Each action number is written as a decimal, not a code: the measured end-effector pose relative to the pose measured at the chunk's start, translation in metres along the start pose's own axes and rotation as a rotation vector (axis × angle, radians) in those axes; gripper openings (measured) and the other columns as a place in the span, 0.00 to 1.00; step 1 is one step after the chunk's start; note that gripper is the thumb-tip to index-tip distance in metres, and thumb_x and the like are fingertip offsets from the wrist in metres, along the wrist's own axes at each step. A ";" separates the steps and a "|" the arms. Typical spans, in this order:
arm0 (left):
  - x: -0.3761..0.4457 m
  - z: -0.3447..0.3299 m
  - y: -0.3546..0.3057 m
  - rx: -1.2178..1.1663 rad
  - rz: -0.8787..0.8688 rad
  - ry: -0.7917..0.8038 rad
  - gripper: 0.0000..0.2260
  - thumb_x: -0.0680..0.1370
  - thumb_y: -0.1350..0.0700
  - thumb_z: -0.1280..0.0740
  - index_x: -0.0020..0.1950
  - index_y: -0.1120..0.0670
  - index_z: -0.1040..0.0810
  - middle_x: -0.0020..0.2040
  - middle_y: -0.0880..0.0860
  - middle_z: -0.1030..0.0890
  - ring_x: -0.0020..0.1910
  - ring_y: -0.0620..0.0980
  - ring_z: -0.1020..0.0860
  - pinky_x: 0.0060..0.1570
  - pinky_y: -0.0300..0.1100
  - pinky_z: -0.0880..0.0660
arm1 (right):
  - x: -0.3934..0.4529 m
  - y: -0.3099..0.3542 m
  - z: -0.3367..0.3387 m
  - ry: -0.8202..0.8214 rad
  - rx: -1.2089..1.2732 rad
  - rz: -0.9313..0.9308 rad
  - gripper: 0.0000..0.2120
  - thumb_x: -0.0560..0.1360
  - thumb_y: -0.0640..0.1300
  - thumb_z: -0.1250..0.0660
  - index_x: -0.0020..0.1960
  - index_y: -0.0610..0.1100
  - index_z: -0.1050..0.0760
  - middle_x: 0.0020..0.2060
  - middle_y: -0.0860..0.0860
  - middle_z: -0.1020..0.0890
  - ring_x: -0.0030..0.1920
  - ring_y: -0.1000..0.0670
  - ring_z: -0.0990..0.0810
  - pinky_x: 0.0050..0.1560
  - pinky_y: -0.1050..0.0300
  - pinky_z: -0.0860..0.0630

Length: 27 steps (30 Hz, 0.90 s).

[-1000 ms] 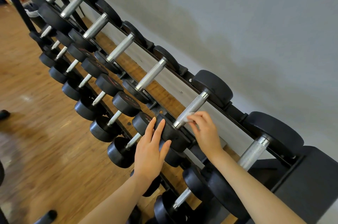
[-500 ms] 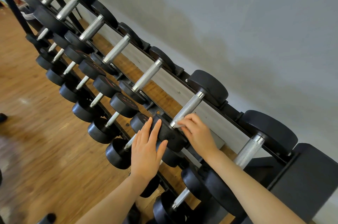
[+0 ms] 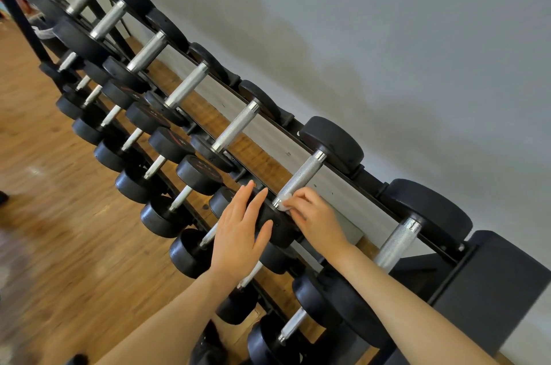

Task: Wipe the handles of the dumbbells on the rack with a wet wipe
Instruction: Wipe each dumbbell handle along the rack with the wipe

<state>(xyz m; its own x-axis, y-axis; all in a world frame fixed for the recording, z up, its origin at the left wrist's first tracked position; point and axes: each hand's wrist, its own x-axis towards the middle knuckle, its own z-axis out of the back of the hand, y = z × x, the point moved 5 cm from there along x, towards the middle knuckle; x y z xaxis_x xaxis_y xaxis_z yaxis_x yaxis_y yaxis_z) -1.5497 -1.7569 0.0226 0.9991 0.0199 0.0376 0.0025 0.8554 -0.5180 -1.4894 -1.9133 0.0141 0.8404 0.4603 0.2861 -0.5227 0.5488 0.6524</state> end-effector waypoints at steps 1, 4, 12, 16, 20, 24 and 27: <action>0.002 0.001 -0.003 0.005 -0.016 0.004 0.25 0.81 0.46 0.41 0.78 0.47 0.40 0.80 0.47 0.46 0.78 0.48 0.47 0.73 0.47 0.48 | 0.000 -0.002 0.003 -0.030 0.005 -0.028 0.06 0.76 0.41 0.33 0.52 0.41 0.21 0.48 0.50 0.24 0.46 0.59 0.25 0.47 0.70 0.25; 0.005 0.005 -0.011 0.005 -0.020 0.003 0.25 0.79 0.52 0.36 0.76 0.50 0.36 0.79 0.50 0.42 0.78 0.51 0.44 0.73 0.49 0.46 | -0.002 -0.009 0.016 -0.117 0.026 -0.128 0.05 0.76 0.38 0.31 0.52 0.41 0.21 0.48 0.54 0.27 0.46 0.59 0.26 0.47 0.70 0.25; 0.005 0.013 -0.032 -0.009 0.007 0.009 0.27 0.78 0.56 0.34 0.76 0.50 0.35 0.79 0.50 0.40 0.77 0.51 0.40 0.74 0.55 0.38 | -0.015 -0.001 0.048 -0.219 0.027 -0.242 0.06 0.76 0.39 0.31 0.53 0.43 0.21 0.47 0.56 0.28 0.48 0.59 0.26 0.46 0.68 0.24; -0.008 0.011 -0.046 0.011 -0.044 0.017 0.26 0.78 0.56 0.32 0.75 0.51 0.33 0.78 0.52 0.38 0.76 0.54 0.37 0.73 0.55 0.37 | -0.042 0.006 0.061 -0.271 0.025 -0.327 0.06 0.77 0.41 0.31 0.54 0.43 0.21 0.48 0.55 0.26 0.49 0.61 0.25 0.47 0.69 0.25; -0.030 0.010 -0.059 0.007 -0.139 0.020 0.24 0.77 0.56 0.31 0.73 0.53 0.30 0.76 0.55 0.34 0.72 0.56 0.31 0.68 0.57 0.30 | -0.081 0.017 0.076 -0.341 -0.007 -0.406 0.08 0.76 0.39 0.31 0.54 0.41 0.20 0.50 0.54 0.26 0.51 0.61 0.25 0.51 0.72 0.26; -0.058 0.008 -0.069 -0.032 -0.193 0.019 0.23 0.78 0.59 0.31 0.73 0.53 0.29 0.75 0.56 0.33 0.73 0.57 0.32 0.69 0.56 0.31 | -0.116 0.029 0.096 -0.448 -0.043 -0.483 0.05 0.76 0.37 0.31 0.52 0.41 0.20 0.50 0.53 0.26 0.50 0.54 0.24 0.54 0.72 0.29; -0.075 0.004 -0.080 -0.075 -0.207 0.007 0.23 0.77 0.61 0.30 0.72 0.54 0.27 0.75 0.57 0.32 0.73 0.58 0.33 0.70 0.52 0.37 | -0.135 0.038 0.108 -0.486 -0.079 -0.504 0.06 0.76 0.37 0.31 0.52 0.42 0.20 0.50 0.53 0.26 0.50 0.52 0.23 0.54 0.65 0.26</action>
<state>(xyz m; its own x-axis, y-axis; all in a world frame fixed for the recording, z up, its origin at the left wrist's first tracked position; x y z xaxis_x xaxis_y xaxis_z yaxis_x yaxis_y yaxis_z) -1.6249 -1.8248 0.0651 0.9772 -0.1560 0.1442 0.2106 0.7999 -0.5619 -1.6074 -2.0302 0.0760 0.9420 -0.2173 0.2557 -0.0463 0.6705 0.7405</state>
